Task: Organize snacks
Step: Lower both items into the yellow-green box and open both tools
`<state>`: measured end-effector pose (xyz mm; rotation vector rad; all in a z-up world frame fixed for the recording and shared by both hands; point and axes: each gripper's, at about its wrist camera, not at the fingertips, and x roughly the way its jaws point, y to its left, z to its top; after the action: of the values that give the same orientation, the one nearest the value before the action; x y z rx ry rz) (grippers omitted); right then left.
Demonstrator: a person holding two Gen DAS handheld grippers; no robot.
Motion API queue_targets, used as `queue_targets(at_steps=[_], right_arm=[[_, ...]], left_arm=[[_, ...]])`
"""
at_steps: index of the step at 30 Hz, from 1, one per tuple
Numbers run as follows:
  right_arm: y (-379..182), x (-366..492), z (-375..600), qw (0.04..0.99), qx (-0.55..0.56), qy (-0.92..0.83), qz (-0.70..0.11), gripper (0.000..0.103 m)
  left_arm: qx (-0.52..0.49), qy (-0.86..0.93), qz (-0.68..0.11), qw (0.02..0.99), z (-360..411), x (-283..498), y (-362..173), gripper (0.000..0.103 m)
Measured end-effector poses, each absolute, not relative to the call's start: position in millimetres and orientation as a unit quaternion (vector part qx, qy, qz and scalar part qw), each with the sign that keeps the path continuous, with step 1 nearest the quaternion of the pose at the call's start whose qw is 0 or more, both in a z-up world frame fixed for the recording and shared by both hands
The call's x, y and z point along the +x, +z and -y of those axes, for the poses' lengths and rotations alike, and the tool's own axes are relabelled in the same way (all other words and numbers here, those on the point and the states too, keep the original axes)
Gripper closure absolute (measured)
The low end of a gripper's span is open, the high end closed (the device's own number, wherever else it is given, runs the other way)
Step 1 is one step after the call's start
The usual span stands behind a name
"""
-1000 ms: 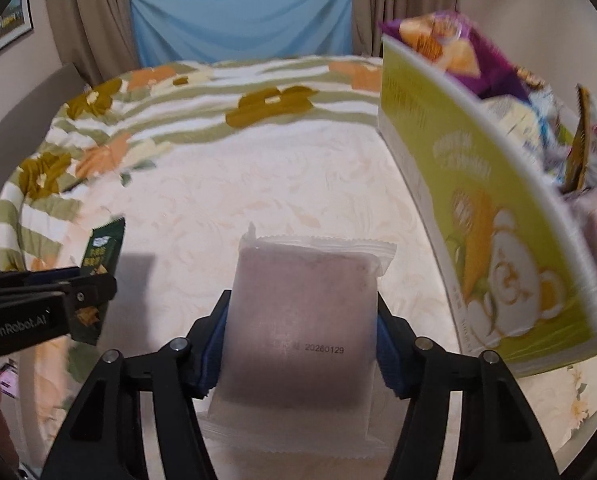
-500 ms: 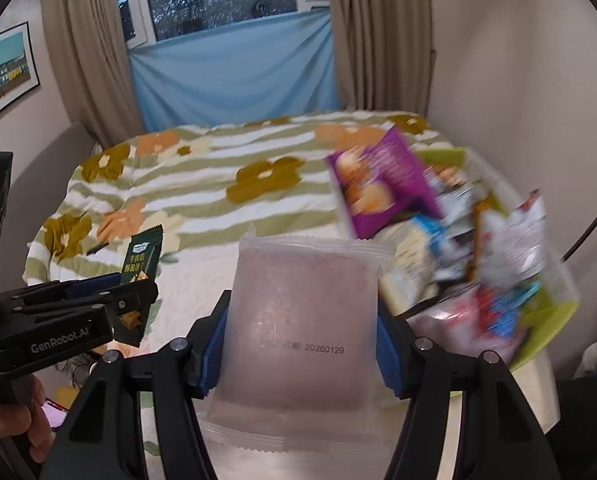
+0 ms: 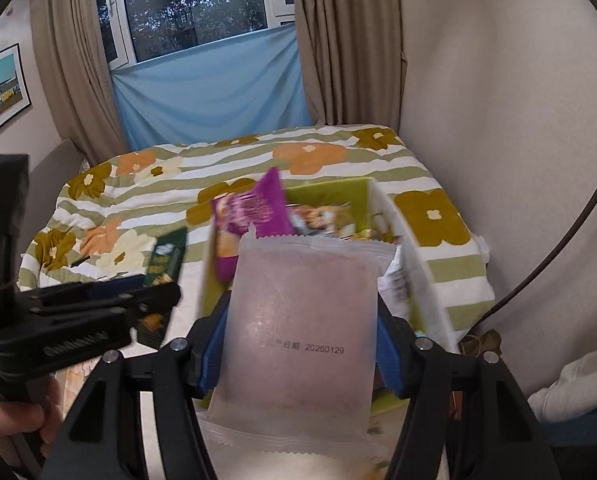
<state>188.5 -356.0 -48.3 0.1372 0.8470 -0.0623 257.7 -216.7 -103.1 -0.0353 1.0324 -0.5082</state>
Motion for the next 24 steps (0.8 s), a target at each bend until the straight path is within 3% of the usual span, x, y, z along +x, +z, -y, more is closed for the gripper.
queue_targets(at_steps=[4,5,6,8,9,24], right_arm=[[-47.3,192.9,386.1,0.911,0.059,-0.018,-0.407,0.045],[-47.7,194.6,391.3,0.912,0.058,-0.014,-0.407,0.045],[-48.2,196.9,397.0,0.911,0.057,-0.008,-0.407,0.045],[-49.3,201.1,403.5,0.91,0.054,0.008,-0.411,0.045],[-50.0,202.3,405.1,0.91,0.053,0.014,-0.411,0.045],[-62.9,254.5,407.6,0.89,0.044,0.11,-0.441,0.044]], left_arm=[[-0.018,-0.227,-0.501,0.835,246.4,261.0,-118.7,0.061],[-0.021,-0.216,-0.505,0.835,251.4,261.4,-123.4,0.056],[-0.02,-0.204,-0.512,0.834,254.7,261.2,-127.7,0.049],[-0.021,-0.187,-0.514,0.837,256.2,260.1,-133.6,0.004],[-0.023,-0.18,-0.509,0.842,253.6,257.3,-133.7,0.0],[-0.036,-0.085,-0.495,0.864,219.1,244.2,-114.0,0.001]])
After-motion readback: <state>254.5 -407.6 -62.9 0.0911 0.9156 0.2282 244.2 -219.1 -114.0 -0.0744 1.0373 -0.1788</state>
